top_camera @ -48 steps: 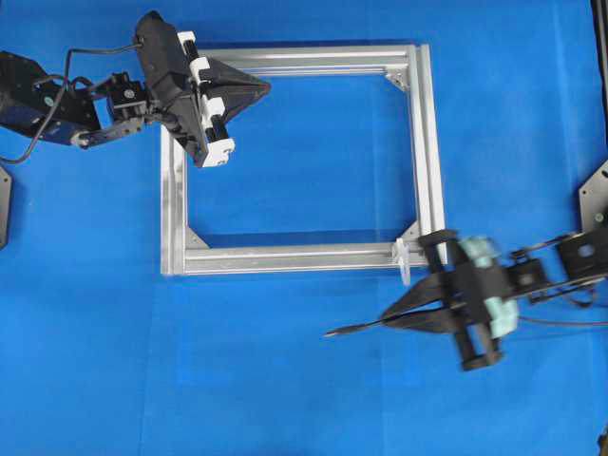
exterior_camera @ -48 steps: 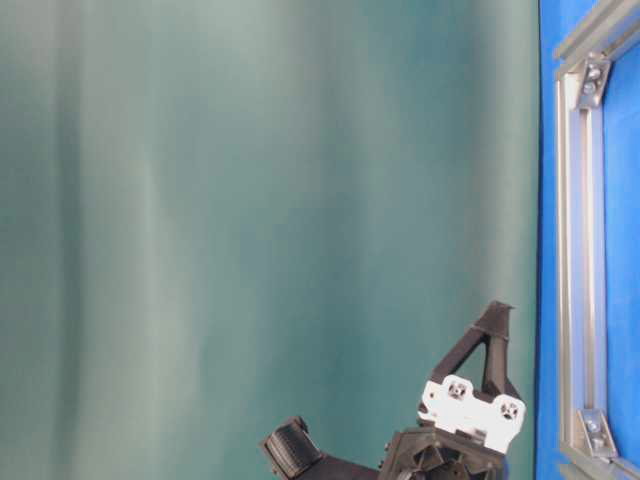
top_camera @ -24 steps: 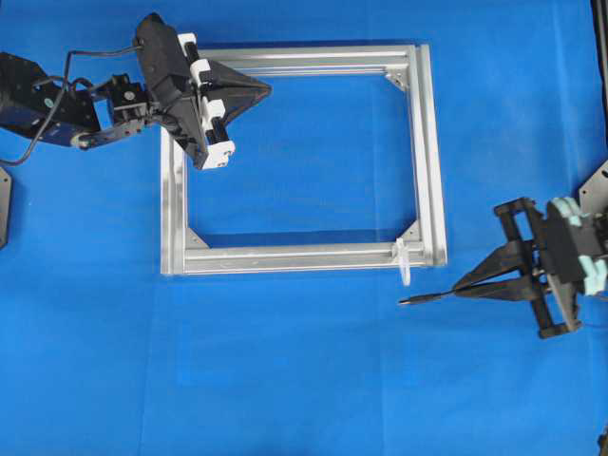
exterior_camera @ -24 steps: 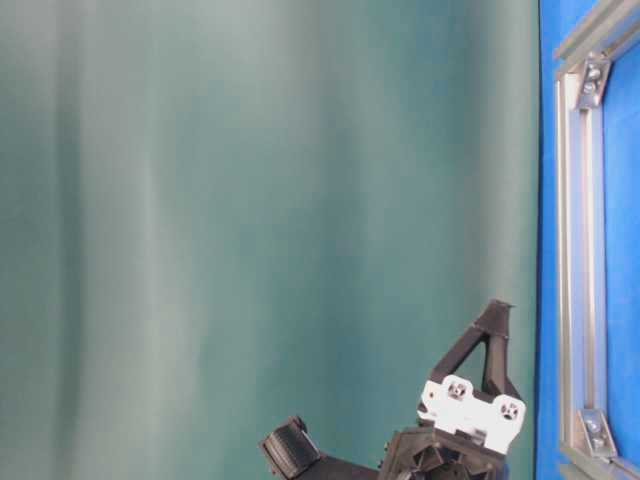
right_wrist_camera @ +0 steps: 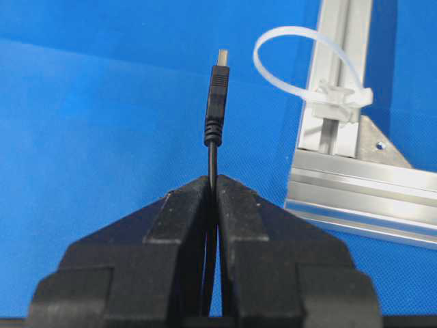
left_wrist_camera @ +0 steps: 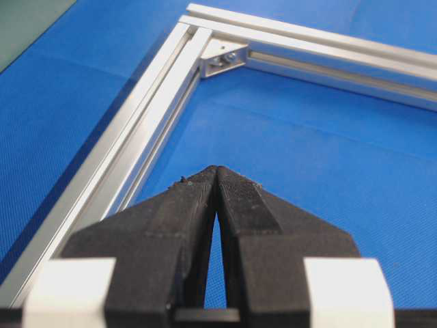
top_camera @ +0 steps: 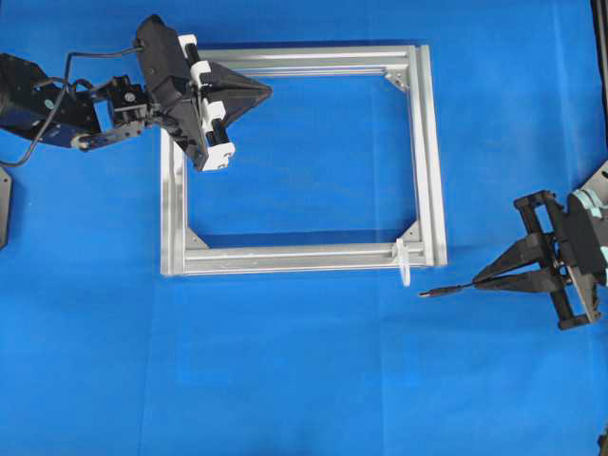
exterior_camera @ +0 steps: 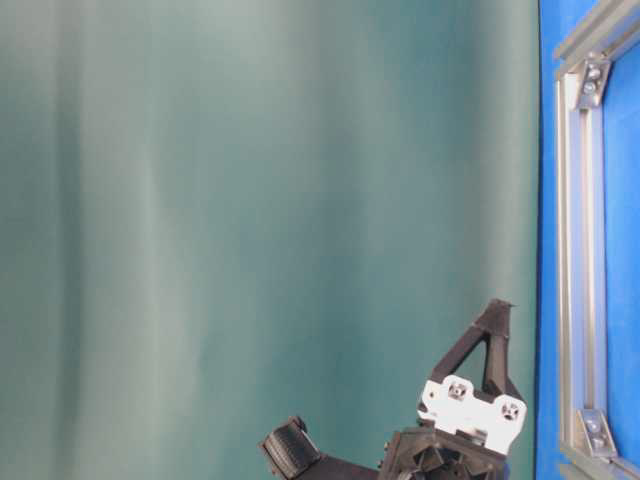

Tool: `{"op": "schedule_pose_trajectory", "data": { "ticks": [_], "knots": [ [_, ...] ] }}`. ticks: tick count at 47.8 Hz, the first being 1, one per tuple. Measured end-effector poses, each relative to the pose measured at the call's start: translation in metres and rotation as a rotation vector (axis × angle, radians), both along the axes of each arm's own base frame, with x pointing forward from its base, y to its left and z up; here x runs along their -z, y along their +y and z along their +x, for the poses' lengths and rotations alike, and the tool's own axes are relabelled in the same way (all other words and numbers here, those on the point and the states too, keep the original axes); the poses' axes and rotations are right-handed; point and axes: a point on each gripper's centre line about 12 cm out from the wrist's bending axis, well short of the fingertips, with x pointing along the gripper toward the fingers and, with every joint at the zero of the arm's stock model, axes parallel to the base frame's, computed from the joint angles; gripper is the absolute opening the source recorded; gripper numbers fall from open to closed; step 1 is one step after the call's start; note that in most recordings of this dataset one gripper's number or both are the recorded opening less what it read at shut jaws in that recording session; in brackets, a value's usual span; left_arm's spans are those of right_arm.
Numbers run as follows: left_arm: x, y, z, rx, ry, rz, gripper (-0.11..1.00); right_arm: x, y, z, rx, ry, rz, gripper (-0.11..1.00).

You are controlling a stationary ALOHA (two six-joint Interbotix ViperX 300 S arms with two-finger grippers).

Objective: Insert the wire through the string loop located on the right side.
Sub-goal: 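Swing the right gripper to aim the USB plug at the white zip-tie loop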

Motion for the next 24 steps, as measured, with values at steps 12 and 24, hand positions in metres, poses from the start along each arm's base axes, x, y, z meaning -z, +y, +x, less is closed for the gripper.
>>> {"op": "schedule_pose_trajectory", "data": {
  "ticks": [12,24],
  "knots": [
    [0.0,-0.0005,0.0002,0.002,0.0,0.0,0.0,0.0003,-0.0011,0.0004,0.005,0.001,-0.002,-0.02],
    [-0.0004,-0.0004,0.0006,0.002,-0.001,0.0,0.0,0.0009,-0.0096,0.0021,0.05,0.003,-0.002,-0.02]
  ]
}}
